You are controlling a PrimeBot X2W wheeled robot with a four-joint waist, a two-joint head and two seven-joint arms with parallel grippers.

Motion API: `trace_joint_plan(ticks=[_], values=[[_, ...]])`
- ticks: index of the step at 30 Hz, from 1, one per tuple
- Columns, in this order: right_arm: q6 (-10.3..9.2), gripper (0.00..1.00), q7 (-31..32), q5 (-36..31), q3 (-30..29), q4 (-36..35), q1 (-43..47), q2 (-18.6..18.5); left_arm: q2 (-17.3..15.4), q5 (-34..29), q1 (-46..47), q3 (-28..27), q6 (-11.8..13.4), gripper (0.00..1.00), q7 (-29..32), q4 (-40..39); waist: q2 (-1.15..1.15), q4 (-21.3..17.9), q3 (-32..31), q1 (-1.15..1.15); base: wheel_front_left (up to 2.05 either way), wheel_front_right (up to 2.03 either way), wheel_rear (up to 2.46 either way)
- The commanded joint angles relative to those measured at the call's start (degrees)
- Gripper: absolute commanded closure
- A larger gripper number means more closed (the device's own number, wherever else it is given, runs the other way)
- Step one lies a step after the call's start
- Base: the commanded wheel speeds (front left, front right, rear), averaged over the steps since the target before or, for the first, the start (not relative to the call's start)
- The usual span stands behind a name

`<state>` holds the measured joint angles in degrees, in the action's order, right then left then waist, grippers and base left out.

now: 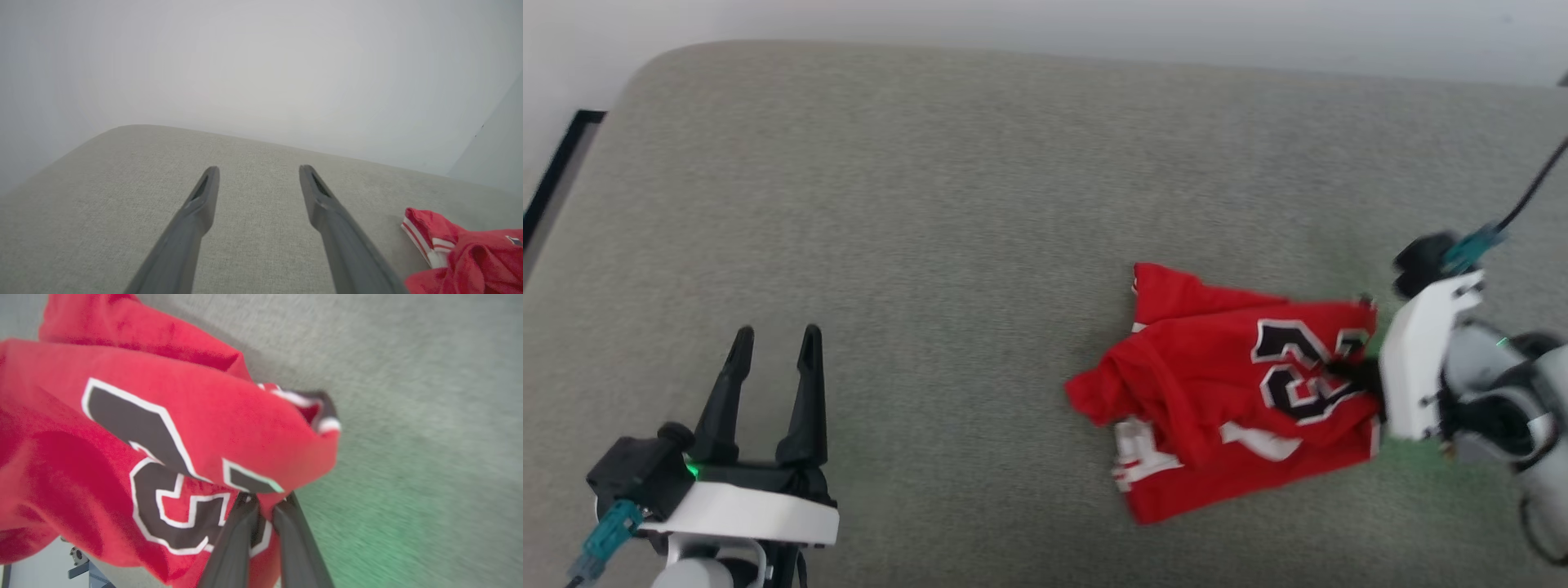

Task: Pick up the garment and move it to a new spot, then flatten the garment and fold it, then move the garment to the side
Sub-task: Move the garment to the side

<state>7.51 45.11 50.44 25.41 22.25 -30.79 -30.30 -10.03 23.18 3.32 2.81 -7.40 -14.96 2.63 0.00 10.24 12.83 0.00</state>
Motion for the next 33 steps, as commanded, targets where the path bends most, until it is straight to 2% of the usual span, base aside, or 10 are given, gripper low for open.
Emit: trace_joint_plan(ticks=[1, 7, 15, 33], values=[[-0.02, 1.00, 0.0, -0.4, -0.9, -0.7, -0.6, -1.1, -0.3, -0.7, 1.2, 0.2, -0.1, 0.00, -0.3, -0.5, 0.00, -1.3, 0.4, 0.00, 0.00, 0.00, 0.00], [-0.02, 1.00, -1.0, -2.3, -3.4, -4.0, -2.1, -4.9, -1.5, -0.9, 4.2, 3.1, -0.1, 0.00, -0.3, -1.1, 0.00, -4.9, 1.2, 0.00, 0.00, 0.00, 0.00], [-0.02, 1.00, -4.9, -5.9, -5.2, -4.6, -5.1, -8.9, -2.5, -1.0, 9.1, 7.6, -0.1, 0.00, -0.3, -1.0, 0.00, -9.6, 2.9, 0.00, 0.00, 0.00, 0.00], [-0.02, 1.00, -15.8, -13.2, -5.3, 4.9, -15.7, -13.0, -5.3, -0.9, 22.6, 22.9, -0.1, 0.00, -0.3, 0.3, 0.00, -19.9, 9.5, 0.00, 0.00, 0.00, 0.00]])
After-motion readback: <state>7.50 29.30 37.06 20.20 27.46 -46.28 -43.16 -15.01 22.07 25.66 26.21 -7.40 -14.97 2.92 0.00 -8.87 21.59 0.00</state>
